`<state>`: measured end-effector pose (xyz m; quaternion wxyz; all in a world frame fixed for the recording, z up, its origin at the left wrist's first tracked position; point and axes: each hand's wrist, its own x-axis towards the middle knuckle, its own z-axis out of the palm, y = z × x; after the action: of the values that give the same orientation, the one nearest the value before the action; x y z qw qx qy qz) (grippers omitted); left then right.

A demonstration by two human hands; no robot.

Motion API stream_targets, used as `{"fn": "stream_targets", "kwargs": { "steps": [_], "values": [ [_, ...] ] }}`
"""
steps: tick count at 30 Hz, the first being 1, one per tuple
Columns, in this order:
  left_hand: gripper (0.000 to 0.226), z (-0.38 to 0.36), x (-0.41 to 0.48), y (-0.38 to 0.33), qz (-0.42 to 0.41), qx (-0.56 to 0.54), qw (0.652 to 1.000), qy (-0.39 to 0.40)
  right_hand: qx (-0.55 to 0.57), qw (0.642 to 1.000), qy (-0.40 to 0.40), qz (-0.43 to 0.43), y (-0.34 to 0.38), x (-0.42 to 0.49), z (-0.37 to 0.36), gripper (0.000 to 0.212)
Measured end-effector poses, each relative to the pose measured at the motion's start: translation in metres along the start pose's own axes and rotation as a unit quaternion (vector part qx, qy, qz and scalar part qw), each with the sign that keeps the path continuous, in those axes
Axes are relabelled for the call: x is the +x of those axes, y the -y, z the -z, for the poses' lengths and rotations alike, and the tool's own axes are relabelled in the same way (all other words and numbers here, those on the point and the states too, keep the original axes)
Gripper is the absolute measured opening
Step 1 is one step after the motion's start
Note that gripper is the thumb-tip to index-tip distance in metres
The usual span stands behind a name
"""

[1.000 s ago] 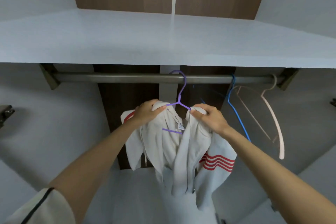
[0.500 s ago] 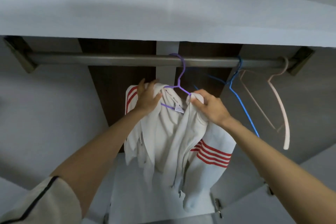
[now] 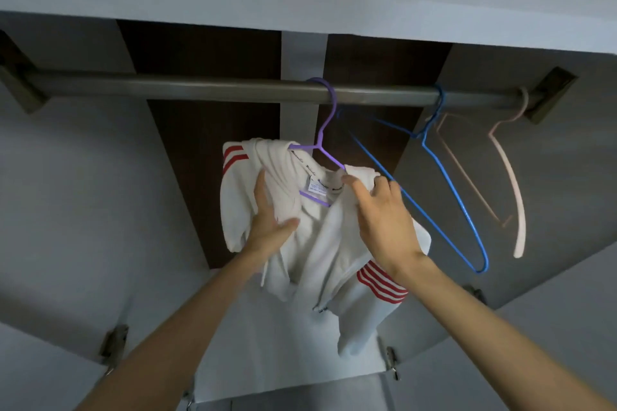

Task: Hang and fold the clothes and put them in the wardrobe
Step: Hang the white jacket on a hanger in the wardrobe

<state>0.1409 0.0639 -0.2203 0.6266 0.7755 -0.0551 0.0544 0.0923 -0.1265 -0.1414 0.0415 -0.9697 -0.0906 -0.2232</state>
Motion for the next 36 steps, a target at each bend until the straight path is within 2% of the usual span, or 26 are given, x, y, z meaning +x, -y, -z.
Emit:
{"fn": "stream_targets", "kwargs": {
  "steps": [2,4,6,9,12,13,15,17,19,21,24,26,28,29,30,32,34,35,36],
  "values": [
    [0.101,-0.014,-0.023,0.012,-0.011,-0.018,0.998,0.057,0.146,0.989,-0.013,-0.022,-0.003,0.005,0.009,0.055],
    [0.087,-0.029,-0.042,0.020,-0.010,0.021,0.993,0.112,0.261,0.963,0.000,-0.069,-0.006,0.010,0.016,0.042],
    [0.080,-0.041,-0.053,0.023,0.003,0.067,0.989,0.130,0.392,0.910,0.019,-0.132,-0.002,0.012,0.023,0.037],
    [0.077,-0.056,-0.059,0.018,0.049,0.081,0.991,0.091,0.551,0.814,0.018,-0.184,0.012,0.013,0.026,0.031],
    [0.048,-0.062,-0.057,0.013,0.044,0.116,0.992,0.021,0.632,0.745,0.021,-0.212,0.019,0.014,0.028,0.025],
    [0.040,-0.059,-0.058,0.011,0.042,0.125,0.991,0.017,0.631,0.747,0.012,-0.211,0.017,0.013,0.028,0.022],
    [0.035,-0.045,-0.061,0.010,0.048,0.120,0.991,0.031,0.561,0.807,-0.010,-0.183,0.010,0.005,0.027,0.018],
    [0.034,-0.025,-0.069,0.005,0.052,0.102,0.992,0.054,0.468,0.873,-0.015,-0.138,0.003,-0.012,0.022,0.026],
    [0.032,-0.005,-0.077,-0.005,0.052,0.098,0.991,0.078,0.410,0.906,-0.019,-0.106,0.000,-0.039,0.013,0.033],
    [0.032,0.011,-0.085,-0.020,0.074,0.075,0.988,0.112,0.362,0.927,-0.047,-0.084,0.002,-0.068,0.004,0.029],
    [0.033,0.029,-0.094,-0.044,0.095,0.037,0.987,0.128,0.319,0.940,-0.106,-0.057,0.008,-0.099,0.001,0.017],
    [0.031,0.039,-0.099,-0.059,0.088,0.036,0.987,0.127,0.275,0.954,-0.116,0.039,0.021,-0.115,0.004,0.020],
    [0.027,0.045,-0.105,-0.072,0.068,0.046,0.988,0.133,0.243,0.962,-0.064,0.103,0.045,-0.135,0.004,0.030],
    [0.027,0.046,-0.108,-0.079,0.058,0.056,0.987,0.139,0.236,0.968,-0.005,0.079,0.062,-0.144,0.005,0.039],
    [0.028,0.046,-0.110,-0.085,0.052,0.065,0.986,0.147,0.232,0.970,0.070,0.033,0.079,-0.150,0.007,0.050],
    [0.030,0.042,-0.115,-0.096,0.043,0.070,0.983,0.167,0.288,0.938,0.185,-0.059,0.111,-0.151,0.008,0.058],
    [0.030,0.036,-0.118,-0.107,0.033,0.053,0.983,0.175,0.409,0.882,0.173,-0.157,0.131,-0.142,0.005,0.045],
    [0.030,0.035,-0.119,-0.112,0.034,0.038,0.984,0.173,0.441,0.858,0.157,-0.211,0.135,-0.136,0.003,0.039],
    [0.031,0.034,-0.120,-0.117,0.036,0.024,0.984,0.170,0.438,0.849,0.149,-0.255,0.136,-0.130,0.002,0.033]
  ]
}}
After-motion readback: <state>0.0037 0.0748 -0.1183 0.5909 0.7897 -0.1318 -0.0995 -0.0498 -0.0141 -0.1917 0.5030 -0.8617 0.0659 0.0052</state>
